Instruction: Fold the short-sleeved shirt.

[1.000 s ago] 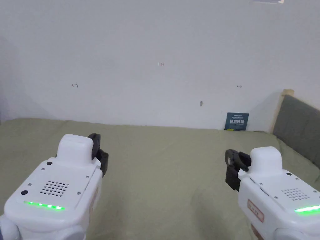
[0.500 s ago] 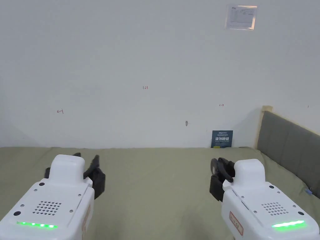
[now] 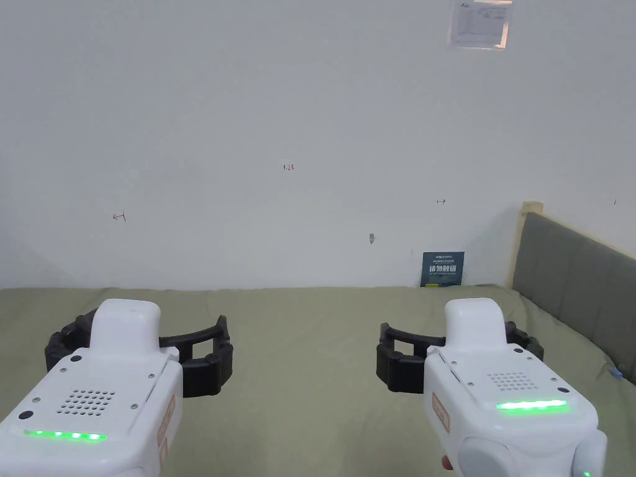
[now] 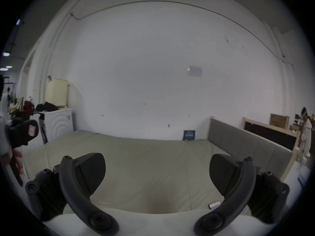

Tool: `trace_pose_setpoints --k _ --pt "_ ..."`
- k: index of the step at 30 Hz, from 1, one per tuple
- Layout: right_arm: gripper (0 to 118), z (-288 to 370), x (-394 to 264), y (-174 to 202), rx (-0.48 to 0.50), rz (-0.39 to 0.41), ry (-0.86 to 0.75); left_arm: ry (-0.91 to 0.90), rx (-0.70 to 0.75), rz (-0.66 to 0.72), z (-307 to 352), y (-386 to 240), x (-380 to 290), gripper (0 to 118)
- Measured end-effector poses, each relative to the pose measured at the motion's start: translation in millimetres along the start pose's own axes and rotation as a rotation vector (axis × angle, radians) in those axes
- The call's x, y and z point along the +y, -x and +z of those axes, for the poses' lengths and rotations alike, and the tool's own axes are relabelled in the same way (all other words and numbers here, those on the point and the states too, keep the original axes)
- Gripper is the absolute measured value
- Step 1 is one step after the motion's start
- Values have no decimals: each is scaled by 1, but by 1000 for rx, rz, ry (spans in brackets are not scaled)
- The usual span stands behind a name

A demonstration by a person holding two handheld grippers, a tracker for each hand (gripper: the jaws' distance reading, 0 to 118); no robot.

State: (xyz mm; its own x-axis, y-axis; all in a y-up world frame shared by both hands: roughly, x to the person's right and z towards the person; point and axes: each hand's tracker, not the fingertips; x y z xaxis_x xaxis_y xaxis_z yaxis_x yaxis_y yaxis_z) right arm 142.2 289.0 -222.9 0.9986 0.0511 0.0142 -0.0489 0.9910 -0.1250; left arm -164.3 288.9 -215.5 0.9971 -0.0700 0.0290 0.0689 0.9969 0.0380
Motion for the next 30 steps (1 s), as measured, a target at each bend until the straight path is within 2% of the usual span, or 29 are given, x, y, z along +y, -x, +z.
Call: trace_pose_setpoints --k 3,5,7,10,13,18,23,28,29,30 --pt "118 -4 -1 -10 84 -88 22 -2 9 15 3 -2 1 118" --pt "118 -5 0 -13 95 -120 30 5 12 22 4 -3 0 118" --pt "118 -3 3 -11 64 -110 42 9 12 20 3 -3 -1 118" --pt "118 -9 3 -6 -35 -60 35 15 16 22 4 -4 -4 118" --pt "118 -11 4 -4 -40 -63 44 15 17 30 4 -4 -5 118" --pt "118 -9 4 -8 0 -126 63 24 14 38 5 -6 -6 118" --pt "118 -9 2 -9 51 -131 67 32 11 33 5 -6 -7 118" --pt "118 -4 7 -15 55 -218 64 36 12 30 3 -7 -13 118" --pt "118 -3 7 -20 100 -250 44 36 12 28 3 -5 -13 118" --pt "118 -4 7 -23 150 -245 26 37 12 27 3 -5 -13 118"
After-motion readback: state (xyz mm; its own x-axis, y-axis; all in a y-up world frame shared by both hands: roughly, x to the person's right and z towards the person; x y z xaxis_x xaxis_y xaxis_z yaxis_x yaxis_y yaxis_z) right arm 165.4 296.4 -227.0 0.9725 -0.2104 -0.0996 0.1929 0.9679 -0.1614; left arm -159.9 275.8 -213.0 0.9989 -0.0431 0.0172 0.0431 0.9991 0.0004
